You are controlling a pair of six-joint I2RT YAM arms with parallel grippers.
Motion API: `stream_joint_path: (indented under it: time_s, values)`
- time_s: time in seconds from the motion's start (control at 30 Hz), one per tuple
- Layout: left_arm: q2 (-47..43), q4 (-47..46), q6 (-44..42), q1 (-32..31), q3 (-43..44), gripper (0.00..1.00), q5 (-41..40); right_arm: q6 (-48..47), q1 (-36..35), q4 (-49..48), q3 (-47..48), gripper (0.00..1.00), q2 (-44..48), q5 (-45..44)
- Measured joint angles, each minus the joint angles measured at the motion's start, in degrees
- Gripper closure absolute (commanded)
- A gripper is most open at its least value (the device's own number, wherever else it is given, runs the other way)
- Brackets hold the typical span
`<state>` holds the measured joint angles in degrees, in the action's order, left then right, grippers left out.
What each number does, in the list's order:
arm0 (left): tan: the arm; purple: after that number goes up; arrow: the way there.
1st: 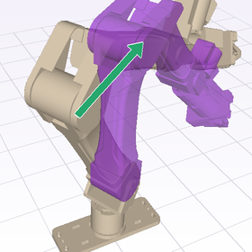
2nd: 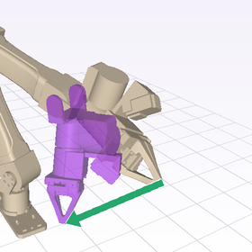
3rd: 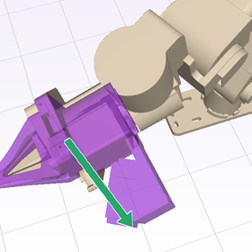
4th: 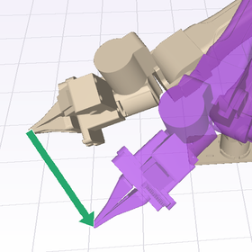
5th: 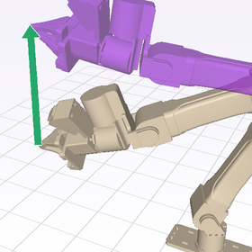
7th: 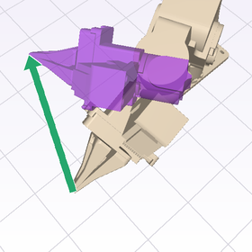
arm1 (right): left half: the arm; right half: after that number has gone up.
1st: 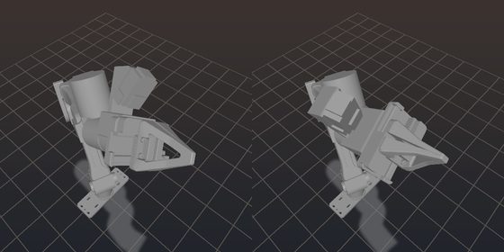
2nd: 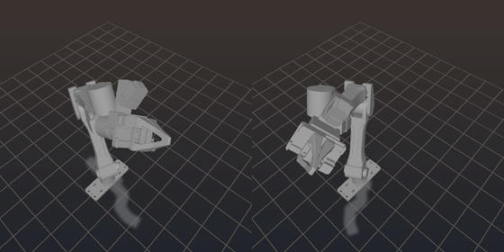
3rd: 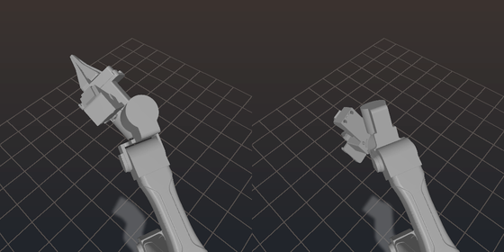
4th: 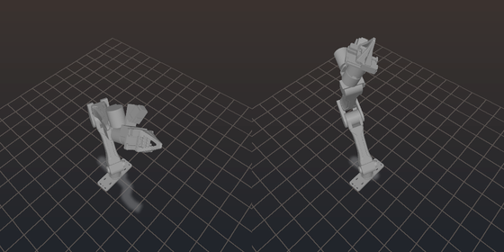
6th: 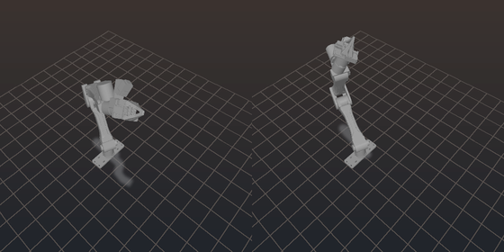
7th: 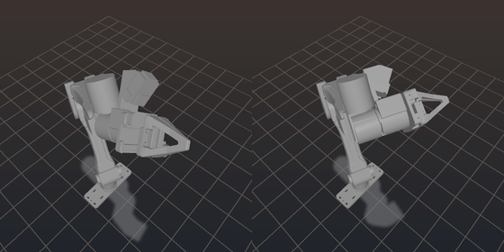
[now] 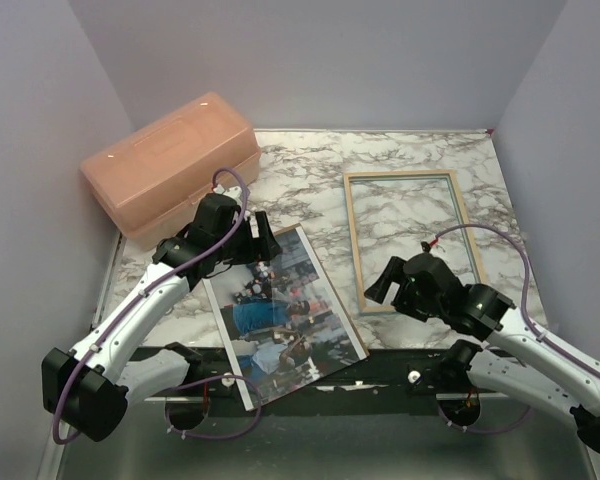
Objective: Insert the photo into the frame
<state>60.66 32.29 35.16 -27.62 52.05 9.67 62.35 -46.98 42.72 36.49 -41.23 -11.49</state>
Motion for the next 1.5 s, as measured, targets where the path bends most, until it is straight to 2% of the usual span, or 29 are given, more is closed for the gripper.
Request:
stream_joint_path:
  time_s: [0.13,0.2,0.53,0.67,0.73,0.93,1.13,1.3,1.4,1.5]
  values:
    - [0.37,0.28,-0.04,0.00,0.00,0.19,-0.13,-1.42,0.00,2.23,2.62,0.05,-3.58,-1.68]
    - [0.85,0.46,-0.04,0.00,0.00,0.19,-0.24,-2.27,0.00,2.62,3.54,0.00,-4.72,-2.54]
    - [3.19,1.09,-0.28,-0.26,0.00,0.19,-1.42,-8.70,0.04,3.85,7.34,0.00,-14.14,-6.49]
    - [4.02,1.27,-0.28,-0.28,0.00,0.19,-1.55,-12.92,2.91,2.62,7.78,0.00,-16.94,-5.44]
    - [4.57,1.25,-0.26,-0.28,0.00,0.19,-1.53,-15.45,7.26,0.96,8.07,0.00,-18.12,-2.86]
    - [7.78,0.63,-0.17,-0.28,-0.63,0.20,-1.49,-24.04,25.16,-6.99,8.59,0.00,-23.74,11.96]
    - [13.20,0.46,0.00,-0.28,-0.90,0.21,-1.03,-29.29,35.65,-14.25,9.64,0.04,-32.87,27.58]
    - [16.79,0.44,-0.02,-0.28,-0.90,0.22,-0.02,-30.80,40.00,-19.87,10.10,0.09,-40.98,38.12]
    - [18.56,0.35,-0.04,-0.28,-0.90,0.23,0.57,-31.26,40.17,-23.06,10.99,0.19,-45.51,42.75]
    - [20.72,0.37,-0.07,-0.28,-0.90,0.24,1.31,-31.63,40.19,-26.12,11.85,0.22,-49.59,47.12]
